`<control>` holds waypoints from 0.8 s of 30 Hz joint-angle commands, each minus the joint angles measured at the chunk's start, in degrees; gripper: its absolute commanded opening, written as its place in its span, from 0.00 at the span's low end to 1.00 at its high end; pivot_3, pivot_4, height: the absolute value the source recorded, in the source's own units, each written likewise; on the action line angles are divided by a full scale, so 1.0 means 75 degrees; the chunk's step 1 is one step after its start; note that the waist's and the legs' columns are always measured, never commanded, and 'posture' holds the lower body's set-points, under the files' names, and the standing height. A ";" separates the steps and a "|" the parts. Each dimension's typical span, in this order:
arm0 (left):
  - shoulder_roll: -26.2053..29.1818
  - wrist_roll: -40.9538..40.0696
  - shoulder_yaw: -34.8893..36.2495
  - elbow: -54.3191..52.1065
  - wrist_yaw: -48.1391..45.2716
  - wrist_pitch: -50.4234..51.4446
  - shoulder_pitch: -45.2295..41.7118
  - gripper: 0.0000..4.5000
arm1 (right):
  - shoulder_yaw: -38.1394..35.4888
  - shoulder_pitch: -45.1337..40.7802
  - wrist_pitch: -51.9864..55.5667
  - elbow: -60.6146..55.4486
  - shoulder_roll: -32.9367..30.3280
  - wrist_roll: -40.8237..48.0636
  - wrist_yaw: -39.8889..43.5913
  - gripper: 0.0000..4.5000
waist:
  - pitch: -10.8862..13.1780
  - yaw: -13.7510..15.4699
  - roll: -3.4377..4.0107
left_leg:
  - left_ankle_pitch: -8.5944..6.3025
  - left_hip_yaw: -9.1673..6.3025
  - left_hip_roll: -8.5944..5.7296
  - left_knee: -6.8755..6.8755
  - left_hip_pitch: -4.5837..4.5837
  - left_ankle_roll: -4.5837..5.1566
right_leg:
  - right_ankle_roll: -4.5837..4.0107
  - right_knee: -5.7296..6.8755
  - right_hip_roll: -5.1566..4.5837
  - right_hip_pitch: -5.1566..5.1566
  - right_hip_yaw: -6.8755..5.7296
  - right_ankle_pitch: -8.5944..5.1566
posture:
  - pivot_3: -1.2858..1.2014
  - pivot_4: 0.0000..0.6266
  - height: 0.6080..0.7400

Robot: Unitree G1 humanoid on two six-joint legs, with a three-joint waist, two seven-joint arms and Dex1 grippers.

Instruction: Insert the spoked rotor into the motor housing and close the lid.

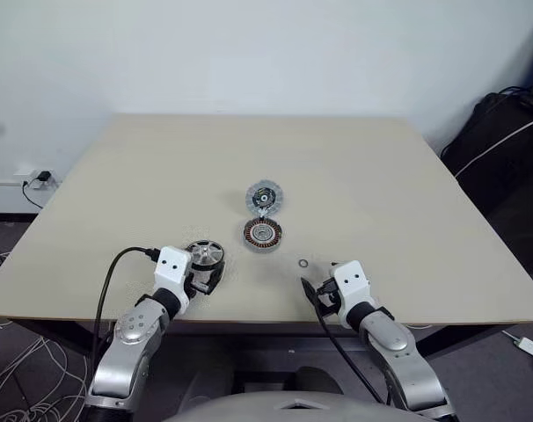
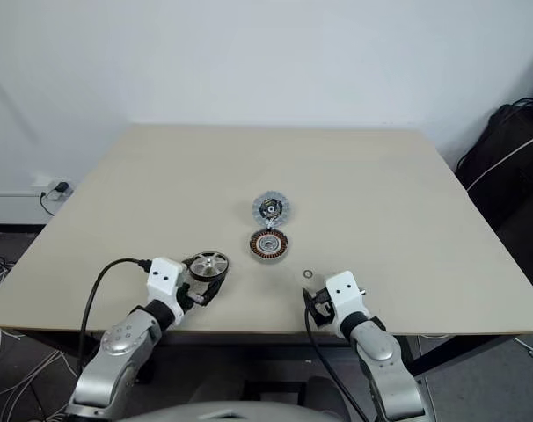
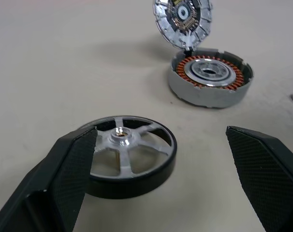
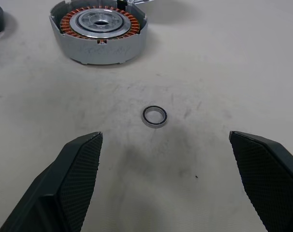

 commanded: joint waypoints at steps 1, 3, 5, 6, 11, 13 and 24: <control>-0.0118 -0.0203 0.0245 -0.0389 -0.0017 -0.0322 -0.0147 1.00 | -0.0060 -0.0110 -0.0178 -0.0124 0.0041 -0.0008 -0.0041 0.99 | 0.0000 0.0000 0.0000 | 0.0000 0.0000 0.0000 0.0000 0.0000 0.0000 | 0.0000 0.0000 0.0000 0.0000 0.0000 0.0000 | 0.52 0.00 1.00; -0.0190 -0.0324 0.0322 -0.0395 -0.0069 -0.0367 -0.0137 1.00 | -0.0061 -0.0118 -0.0175 -0.0131 0.0044 -0.0015 -0.0039 0.99 | 0.0000 0.0000 0.0000 | 0.0000 0.0000 0.0000 0.0000 0.0000 0.0000 | 0.0000 -0.0001 0.0000 0.0000 0.0000 0.0000 | 0.52 0.00 1.00; -0.0195 -0.0370 0.0344 -0.0370 -0.0127 -0.0370 -0.0120 1.00 | -0.0062 -0.0120 -0.0175 -0.0135 0.0047 -0.0017 -0.0037 0.99 | 0.0000 0.0001 -0.0001 | 0.0000 0.0000 0.0000 0.0000 -0.0001 0.0000 | 0.0000 -0.0003 0.0000 0.0001 0.0000 0.0000 | 0.52 0.00 1.00; -0.0174 -0.0368 0.0337 -0.0354 -0.0158 -0.0353 -0.0098 1.00 | -0.0061 -0.0117 -0.0178 -0.0138 0.0048 -0.0018 -0.0037 0.99 | 0.0000 0.0001 -0.0001 | 0.0000 0.0000 0.0000 0.0000 -0.0001 0.0000 | 0.0000 -0.0004 0.0000 0.0001 0.0000 0.0000 | 0.52 0.00 1.00; -0.0124 -0.0423 0.0277 -0.0325 -0.0294 -0.0242 0.0037 1.00 | -0.0067 -0.0128 -0.0173 -0.0137 0.0063 -0.0010 -0.0038 0.99 | 0.0000 -0.0003 -0.0001 | 0.0000 0.0001 0.0000 -0.0001 -0.0001 0.0000 | 0.0000 -0.0004 0.0000 0.0000 0.0000 0.0000 | 0.52 0.00 1.00; -0.0136 -0.0412 0.0256 -0.0335 -0.0293 -0.0224 0.0070 1.00 | -0.0104 -0.0159 -0.0153 -0.0114 0.0120 0.0019 -0.0081 0.99 | 0.0001 -0.0003 -0.0001 | 0.0000 0.0001 0.0000 0.0000 -0.0001 0.0000 | 0.0000 -0.0004 0.0000 0.0000 0.0000 0.0000 | 0.52 0.00 1.00; -0.0157 -0.0384 0.0161 -0.0364 -0.0315 -0.0144 0.0073 1.00 | -0.0204 -0.1206 0.0028 0.0999 0.0850 -0.0033 -0.0676 0.99 | 0.0002 -0.0016 0.0000 | 0.0001 0.0001 -0.0001 -0.0003 -0.0001 -0.0001 | 0.0000 -0.0004 0.0001 -0.0001 0.0000 0.0001 | 0.52 0.00 1.00</control>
